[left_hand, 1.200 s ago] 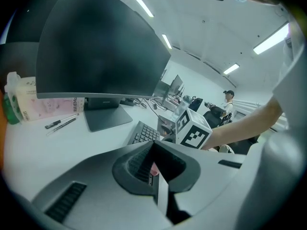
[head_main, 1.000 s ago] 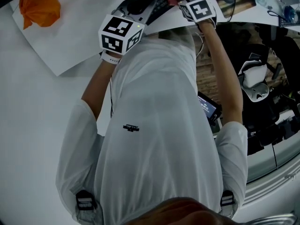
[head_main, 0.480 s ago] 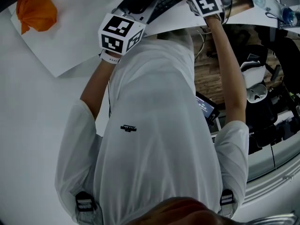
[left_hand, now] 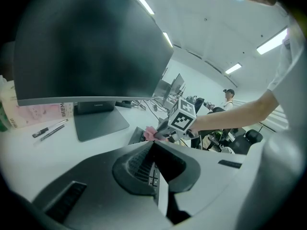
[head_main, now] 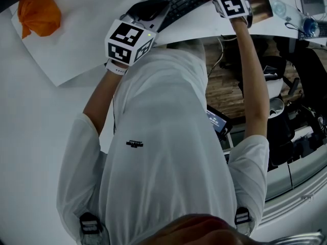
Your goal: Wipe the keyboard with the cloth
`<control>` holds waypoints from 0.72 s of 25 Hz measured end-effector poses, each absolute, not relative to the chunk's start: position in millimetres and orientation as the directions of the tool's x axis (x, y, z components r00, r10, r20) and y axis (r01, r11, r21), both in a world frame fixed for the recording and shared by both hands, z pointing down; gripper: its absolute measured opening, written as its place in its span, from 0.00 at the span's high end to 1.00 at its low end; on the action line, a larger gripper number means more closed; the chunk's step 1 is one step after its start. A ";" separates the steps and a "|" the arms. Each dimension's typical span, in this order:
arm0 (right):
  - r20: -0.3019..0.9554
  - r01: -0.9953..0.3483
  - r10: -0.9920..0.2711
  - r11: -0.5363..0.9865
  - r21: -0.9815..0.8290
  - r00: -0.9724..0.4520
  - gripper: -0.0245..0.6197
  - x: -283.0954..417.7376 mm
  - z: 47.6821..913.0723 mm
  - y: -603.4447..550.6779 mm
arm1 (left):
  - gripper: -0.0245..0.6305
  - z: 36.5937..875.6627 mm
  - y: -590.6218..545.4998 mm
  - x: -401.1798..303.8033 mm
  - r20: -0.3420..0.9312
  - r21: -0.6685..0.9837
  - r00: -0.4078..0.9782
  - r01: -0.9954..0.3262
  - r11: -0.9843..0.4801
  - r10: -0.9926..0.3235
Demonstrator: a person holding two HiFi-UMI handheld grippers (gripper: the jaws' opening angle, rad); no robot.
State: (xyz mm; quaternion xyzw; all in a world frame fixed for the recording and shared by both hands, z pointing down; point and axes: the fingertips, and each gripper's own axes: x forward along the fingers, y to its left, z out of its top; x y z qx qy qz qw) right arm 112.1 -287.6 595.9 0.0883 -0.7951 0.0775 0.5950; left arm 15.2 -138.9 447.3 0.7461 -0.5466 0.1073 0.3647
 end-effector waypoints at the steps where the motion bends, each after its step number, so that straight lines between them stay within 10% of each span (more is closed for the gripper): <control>1: 0.961 -0.237 -0.057 0.972 -0.009 -0.269 0.91 113.4 597.2 -291.0 | 0.93 447.5 -136.8 13.6 0.563 0.426 0.378 -0.895 -0.133 -0.735; 18: 0.927 -0.226 -0.277 0.949 0.222 -0.252 0.91 89.0 569.6 -347.1 | 0.93 447.8 -125.0 -2.9 0.557 0.429 0.356 -0.897 -0.107 -0.750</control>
